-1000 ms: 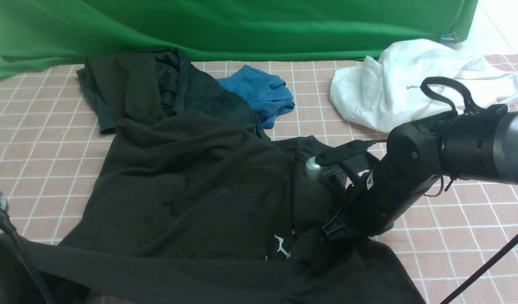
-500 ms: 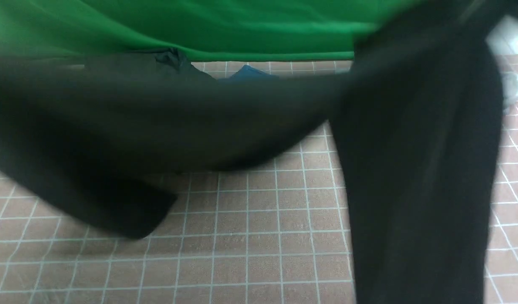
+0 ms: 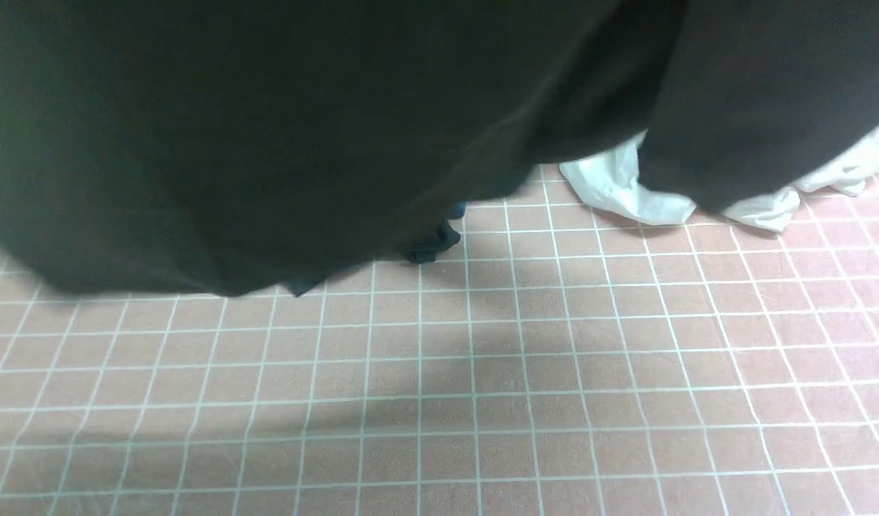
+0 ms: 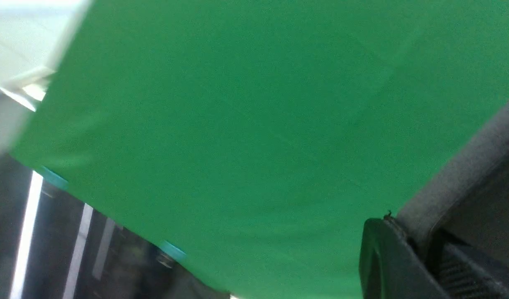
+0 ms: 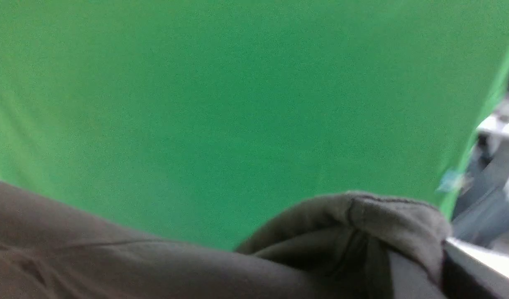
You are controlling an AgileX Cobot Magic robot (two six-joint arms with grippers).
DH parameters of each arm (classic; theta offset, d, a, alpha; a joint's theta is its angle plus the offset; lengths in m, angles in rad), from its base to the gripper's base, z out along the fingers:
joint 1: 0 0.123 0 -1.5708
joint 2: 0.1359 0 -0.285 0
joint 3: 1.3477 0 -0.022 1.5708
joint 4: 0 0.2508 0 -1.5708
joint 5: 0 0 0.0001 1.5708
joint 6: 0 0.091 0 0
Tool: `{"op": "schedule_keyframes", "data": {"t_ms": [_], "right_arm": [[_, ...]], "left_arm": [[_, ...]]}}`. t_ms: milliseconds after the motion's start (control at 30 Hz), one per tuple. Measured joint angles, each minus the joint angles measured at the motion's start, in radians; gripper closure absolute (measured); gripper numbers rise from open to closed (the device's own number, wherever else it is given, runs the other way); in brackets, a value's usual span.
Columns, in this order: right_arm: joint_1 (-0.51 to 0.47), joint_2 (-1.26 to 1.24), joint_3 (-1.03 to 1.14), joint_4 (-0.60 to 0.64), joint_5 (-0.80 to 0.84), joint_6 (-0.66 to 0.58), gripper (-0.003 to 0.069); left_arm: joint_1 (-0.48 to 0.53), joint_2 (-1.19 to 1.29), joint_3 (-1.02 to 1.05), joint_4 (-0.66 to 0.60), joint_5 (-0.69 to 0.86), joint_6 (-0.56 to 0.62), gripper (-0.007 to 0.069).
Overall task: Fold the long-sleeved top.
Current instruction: Spread the long sleeves with your arms and place them on the tabletop
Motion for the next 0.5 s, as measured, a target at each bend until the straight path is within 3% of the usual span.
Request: {"op": "schedule_keyframes", "data": {"t_ms": [267,500], "right_arm": [[0.0,0.081,-0.058,-0.02,0.018,0.0,0.0604],[-0.001,0.36,-0.054,-0.051,-0.002,0.014,0.0604]], "left_arm": [[-0.007,0.065,-0.019,0.03,-0.008,0.029,0.0589],[0.029,0.288,-0.019,0.082,0.001,-0.001,0.0589]]}}
